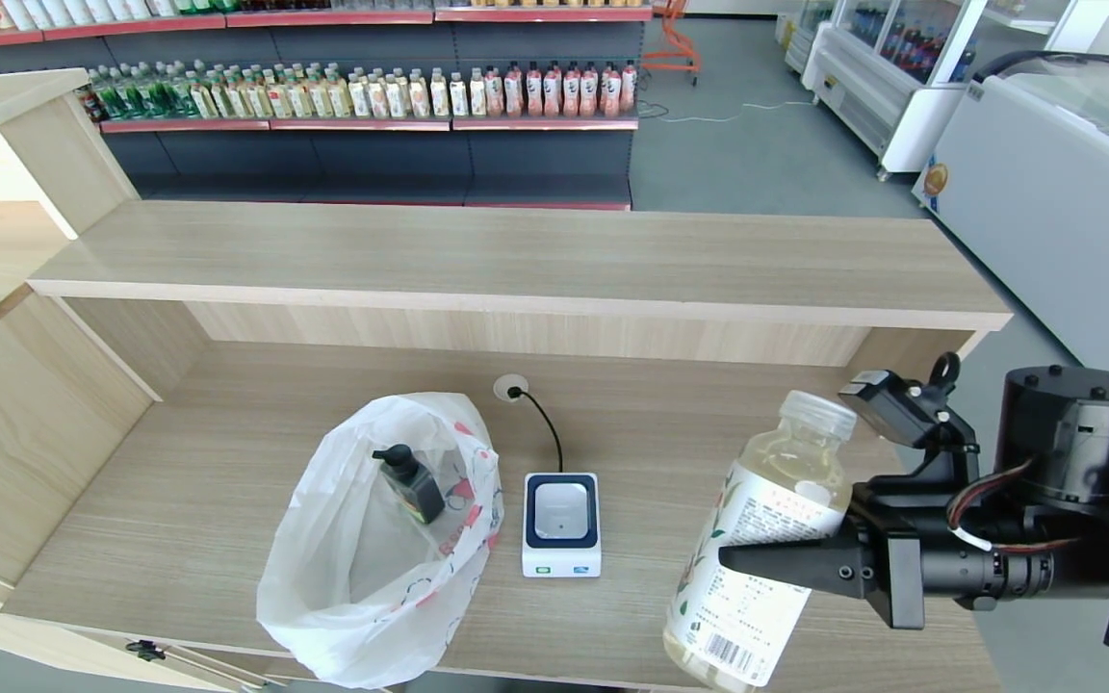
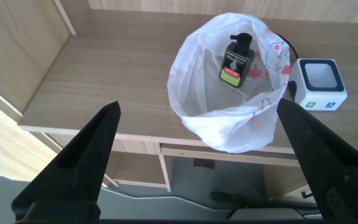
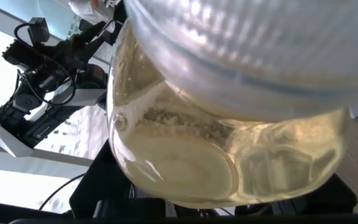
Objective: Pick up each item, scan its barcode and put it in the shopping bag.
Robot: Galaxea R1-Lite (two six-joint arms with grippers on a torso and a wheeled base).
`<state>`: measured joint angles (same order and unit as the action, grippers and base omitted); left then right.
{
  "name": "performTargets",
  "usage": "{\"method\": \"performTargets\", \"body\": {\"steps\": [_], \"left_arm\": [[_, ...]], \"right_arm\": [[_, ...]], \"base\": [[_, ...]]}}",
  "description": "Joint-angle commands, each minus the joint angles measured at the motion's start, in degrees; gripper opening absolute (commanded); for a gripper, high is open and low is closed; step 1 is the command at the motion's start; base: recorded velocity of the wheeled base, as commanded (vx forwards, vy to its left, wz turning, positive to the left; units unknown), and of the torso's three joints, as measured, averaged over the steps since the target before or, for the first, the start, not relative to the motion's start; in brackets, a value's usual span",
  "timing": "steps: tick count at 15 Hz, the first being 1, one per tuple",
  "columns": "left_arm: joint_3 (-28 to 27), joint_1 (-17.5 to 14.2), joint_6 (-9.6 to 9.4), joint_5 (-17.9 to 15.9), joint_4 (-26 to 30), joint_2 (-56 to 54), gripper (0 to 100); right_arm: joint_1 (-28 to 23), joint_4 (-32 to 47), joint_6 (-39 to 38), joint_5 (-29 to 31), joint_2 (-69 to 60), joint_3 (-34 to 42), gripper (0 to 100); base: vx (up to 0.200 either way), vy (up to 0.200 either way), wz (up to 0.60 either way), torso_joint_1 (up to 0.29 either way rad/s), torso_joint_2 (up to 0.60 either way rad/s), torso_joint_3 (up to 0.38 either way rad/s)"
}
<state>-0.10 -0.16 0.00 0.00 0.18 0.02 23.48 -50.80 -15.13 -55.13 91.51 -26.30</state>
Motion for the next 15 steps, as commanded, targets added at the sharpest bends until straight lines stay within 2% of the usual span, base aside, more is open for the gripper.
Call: {"method": "performTargets", "body": {"steps": [1,5,8,9,10,11,12,13,14,15], "left_arm": [[0.0,0.0,0.0,0.0,0.0,0.0,100],[0.0,0.0,0.0,0.0,0.0,0.0,100],[0.0,0.0,0.0,0.0,0.0,0.0,100],[0.0,0.0,0.0,0.0,0.0,0.0,100],[0.0,0.0,0.0,0.0,0.0,0.0,100],[0.0,0.0,0.0,0.0,0.0,0.0,100],[0.0,0.0,0.0,0.0,0.0,0.0,100],[0.0,0.0,0.0,0.0,0.0,0.0,100],[0.0,0.0,0.0,0.0,0.0,0.0,100],[0.0,0.0,0.0,0.0,0.0,0.0,100]], "right_arm": [[0.0,-0.1,0.1,0.1,-0.1,0.0,0],[-0.1,-0.3,0.4,0.3,0.2,-0.1,0],[-0.6,-0.2,3.5,1.0,-0.6,0.2,0],[-2.3,0.0,6.0,4.2,-1.0,-0.2,0],[-3.8,0.1,12.9,9.7,-0.6,-0.2,0],[-5.4,0.2,23.9,17.9,-0.5,0.4,0],[-6.1,0.2,27.9,21.5,-0.9,1.1,0],[-10.2,0.0,36.6,29.9,-3.2,2.2,0],[-12.6,-0.3,40.8,34.4,-4.8,2.0,0],[-13.5,-0.4,42.3,35.7,-5.4,2.0,0]], "base": [[0.0,0.0,0.0,0.0,0.0,0.0],[0.0,0.0,0.0,0.0,0.0,0.0],[0.0,0.0,0.0,0.0,0.0,0.0],[0.0,0.0,0.0,0.0,0.0,0.0],[0.0,0.0,0.0,0.0,0.0,0.0],[0.0,0.0,0.0,0.0,0.0,0.0],[0.0,0.0,0.0,0.0,0.0,0.0],[0.0,0.0,0.0,0.0,0.0,0.0],[0.0,0.0,0.0,0.0,0.0,0.0],[0.0,0.0,0.0,0.0,0.0,0.0]]}}
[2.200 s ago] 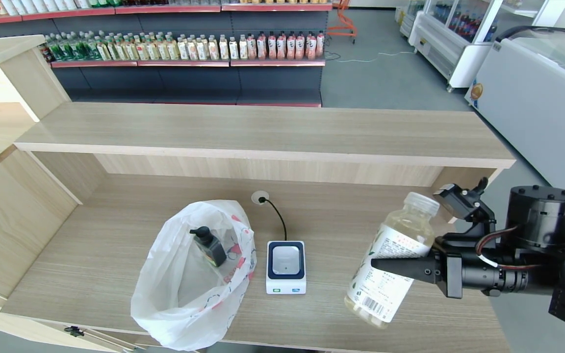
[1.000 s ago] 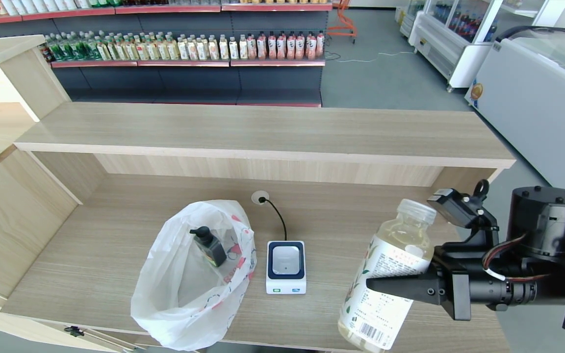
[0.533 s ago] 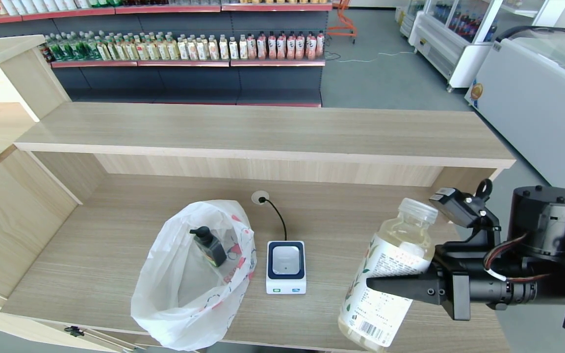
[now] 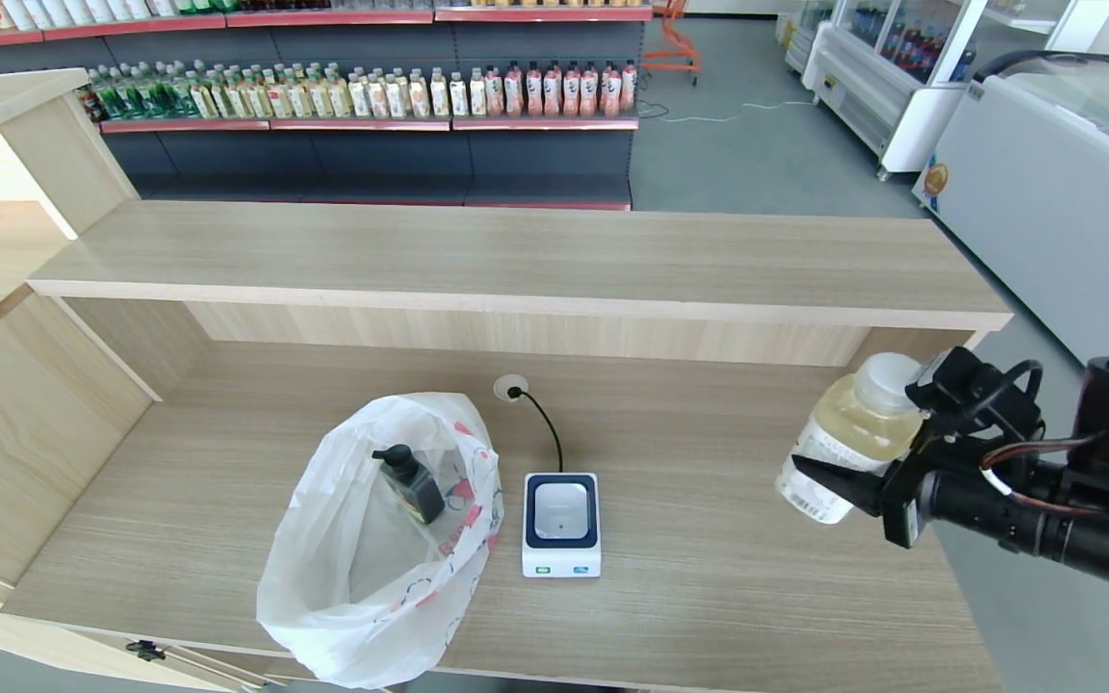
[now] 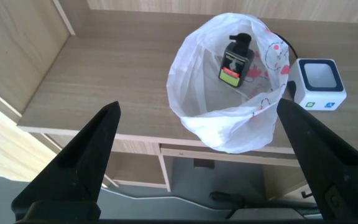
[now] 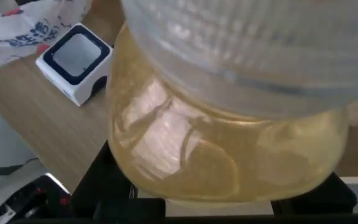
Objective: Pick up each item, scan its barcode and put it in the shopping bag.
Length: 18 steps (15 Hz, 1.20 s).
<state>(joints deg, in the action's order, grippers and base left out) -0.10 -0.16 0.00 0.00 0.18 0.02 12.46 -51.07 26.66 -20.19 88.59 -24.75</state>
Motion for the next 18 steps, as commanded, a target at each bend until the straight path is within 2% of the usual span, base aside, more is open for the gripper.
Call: {"method": "performTargets", "body": {"steps": [1,2,5,8,12,16,18], "left_arm": [[0.0,0.0,0.0,0.0,0.0,0.0,100],[0.0,0.0,0.0,0.0,0.0,0.0,100],[0.0,0.0,0.0,0.0,0.0,0.0,100],[0.0,0.0,0.0,0.0,0.0,0.0,100],[0.0,0.0,-0.35,0.0,0.0,0.0,100],[0.0,0.0,0.09,0.0,0.0,0.0,100],[0.0,0.0,0.26,0.0,-0.1,0.0,100]], "right_arm": [[-5.3,-1.0,6.6,1.6,-4.3,0.8,0],[-7.0,-1.4,12.5,1.2,-5.0,0.8,0],[-7.5,-1.5,25.2,0.8,-8.0,2.8,0],[-6.7,-1.5,31.8,0.9,-11.9,7.2,0],[-6.2,-1.3,35.5,1.0,-14.8,8.8,0],[-0.2,-1.3,35.8,2.1,-15.3,8.8,0],[1.3,-1.3,35.8,2.3,-14.4,8.4,0]], "base": [[0.0,0.0,0.0,0.0,0.0,0.0],[0.0,0.0,0.0,0.0,0.0,0.0],[0.0,0.0,0.0,0.0,0.0,0.0],[0.0,0.0,0.0,0.0,0.0,0.0],[0.0,0.0,0.0,0.0,0.0,0.0],[0.0,0.0,0.0,0.0,0.0,0.0],[0.0,0.2,0.0,0.002,0.0,0.002]]}}
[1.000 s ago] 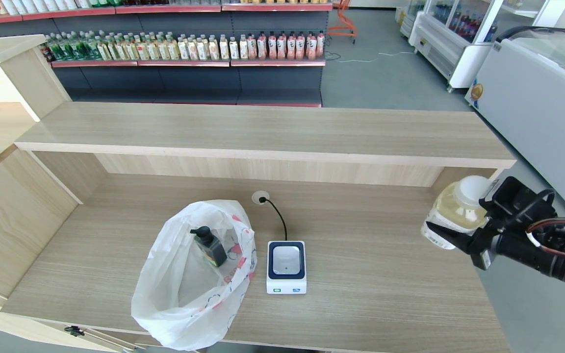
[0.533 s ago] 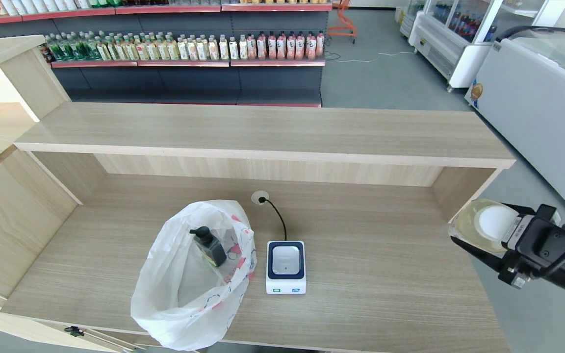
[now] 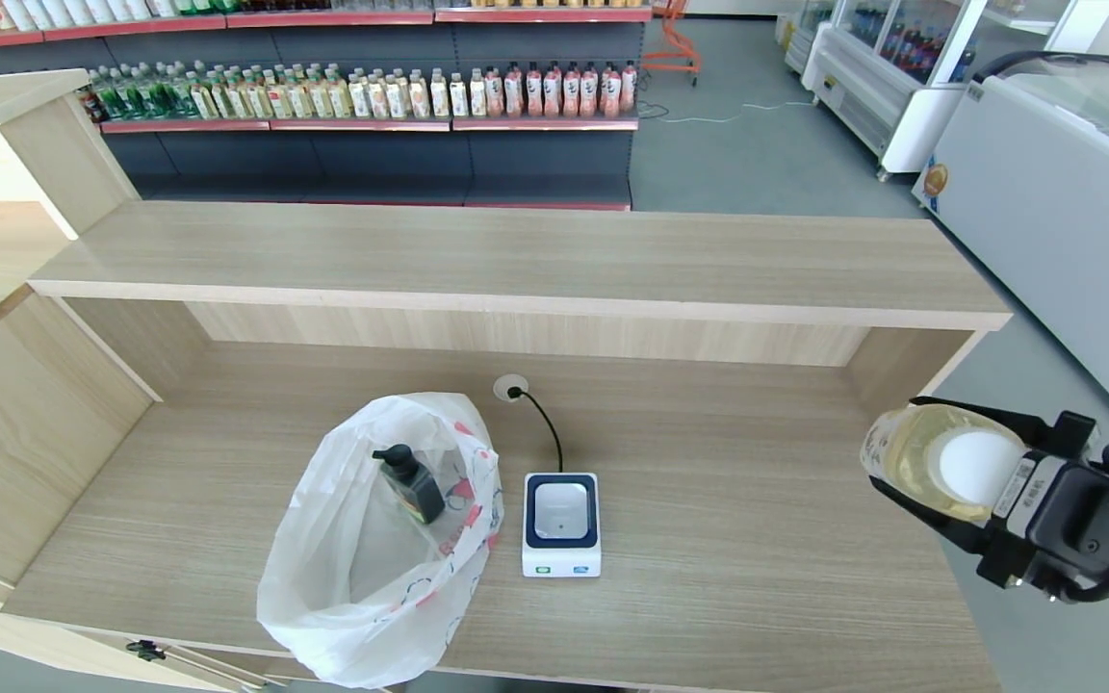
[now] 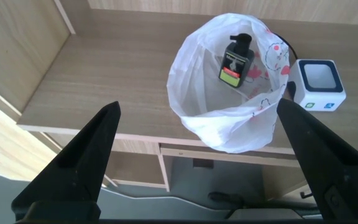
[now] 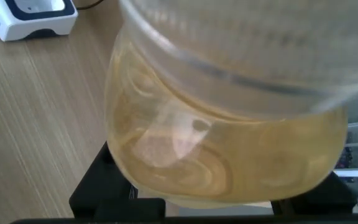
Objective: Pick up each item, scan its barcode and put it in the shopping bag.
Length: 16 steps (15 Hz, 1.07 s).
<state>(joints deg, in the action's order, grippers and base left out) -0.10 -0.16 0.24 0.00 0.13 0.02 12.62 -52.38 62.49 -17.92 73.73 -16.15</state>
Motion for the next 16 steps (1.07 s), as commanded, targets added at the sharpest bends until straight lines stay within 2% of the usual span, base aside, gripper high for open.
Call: {"method": "performTargets", "body": {"steps": [1,10,13,16], "left_arm": [[0.0,0.0,0.28,0.0,0.0,0.0,100],[0.0,0.0,0.11,0.0,0.0,0.0,100],[0.0,0.0,0.11,0.0,0.0,0.0,100],[0.0,0.0,0.02,0.0,0.0,0.0,100]], "right_arm": [[1.4,0.0,0.0,0.0,0.8,0.2,0],[1.5,-0.2,-0.1,-0.6,6.3,1.1,0],[1.3,-0.7,-0.1,-3.7,10.0,1.0,0],[-1.7,-7.7,0.1,-10.6,16.8,1.2,0]], "base": [[0.0,0.2,0.0,0.002,0.01,0.002],[0.0,0.2,0.0,0.0,0.0,0.004],[0.0,0.2,0.0,0.005,0.0,0.001],[0.0,0.0,0.0,0.0,0.0,0.0]]}}
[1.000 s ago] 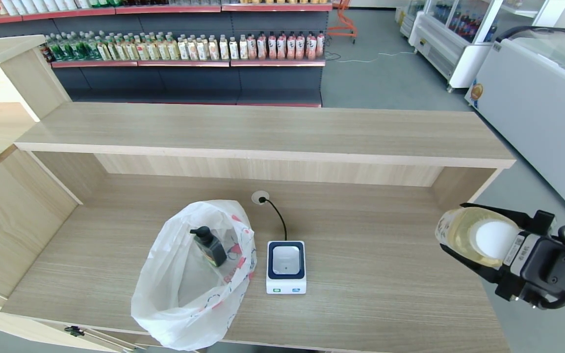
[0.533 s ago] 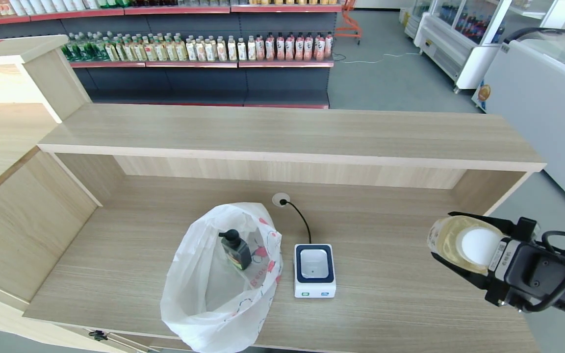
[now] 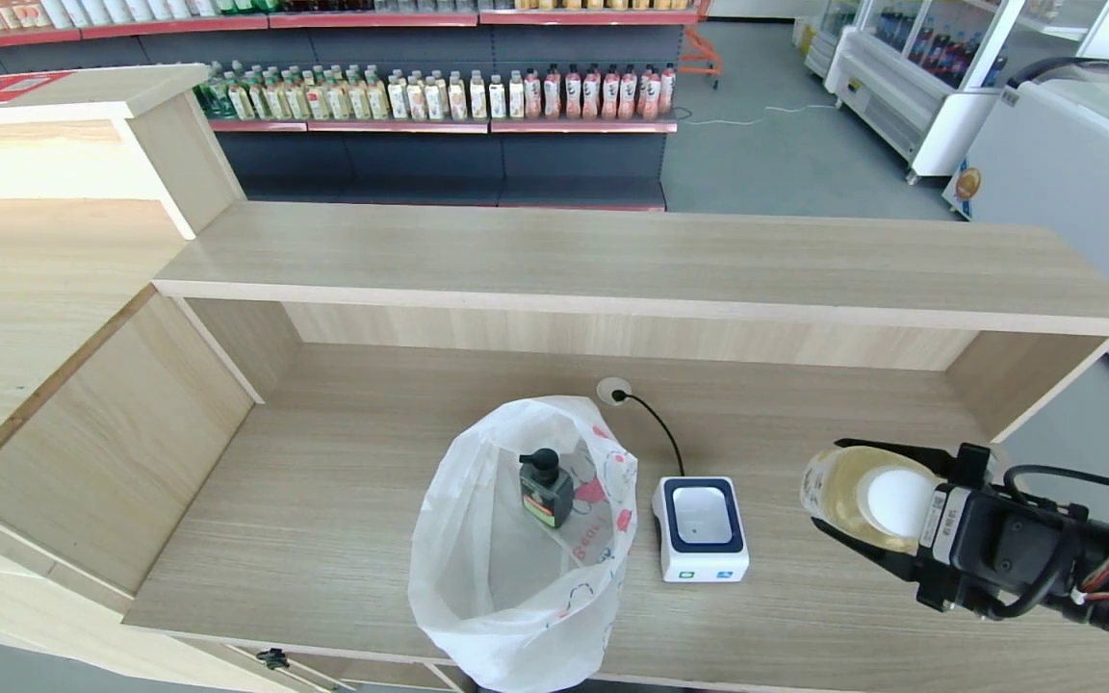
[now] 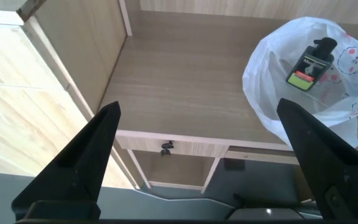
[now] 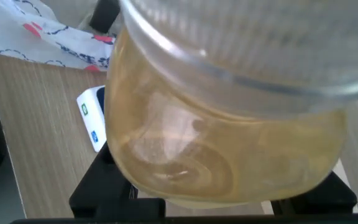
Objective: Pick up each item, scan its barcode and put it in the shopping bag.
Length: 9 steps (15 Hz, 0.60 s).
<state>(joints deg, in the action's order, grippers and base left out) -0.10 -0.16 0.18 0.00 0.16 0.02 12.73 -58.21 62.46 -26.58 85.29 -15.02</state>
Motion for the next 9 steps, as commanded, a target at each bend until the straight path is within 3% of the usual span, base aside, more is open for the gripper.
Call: {"method": "performTargets", "body": {"steps": [1,4,9], "left_arm": [[0.0,0.0,-0.01,0.0,0.0,0.0,100],[0.0,0.0,-0.01,0.0,0.0,0.0,100],[0.0,0.0,-0.01,0.0,0.0,0.0,100]], "right_arm": [[-4.7,-5.7,0.6,-5.7,8.7,0.2,0],[-11.1,-13.1,3.9,-14.1,17.5,0.1,0],[-11.8,-16.2,4.0,-17.3,24.3,-3.3,0]], "base": [[0.0,0.0,0.0,0.0,0.0,0.0],[0.0,0.0,0.0,0.0,0.0,0.0],[0.0,0.0,0.0,0.0,0.0,0.0]]}}
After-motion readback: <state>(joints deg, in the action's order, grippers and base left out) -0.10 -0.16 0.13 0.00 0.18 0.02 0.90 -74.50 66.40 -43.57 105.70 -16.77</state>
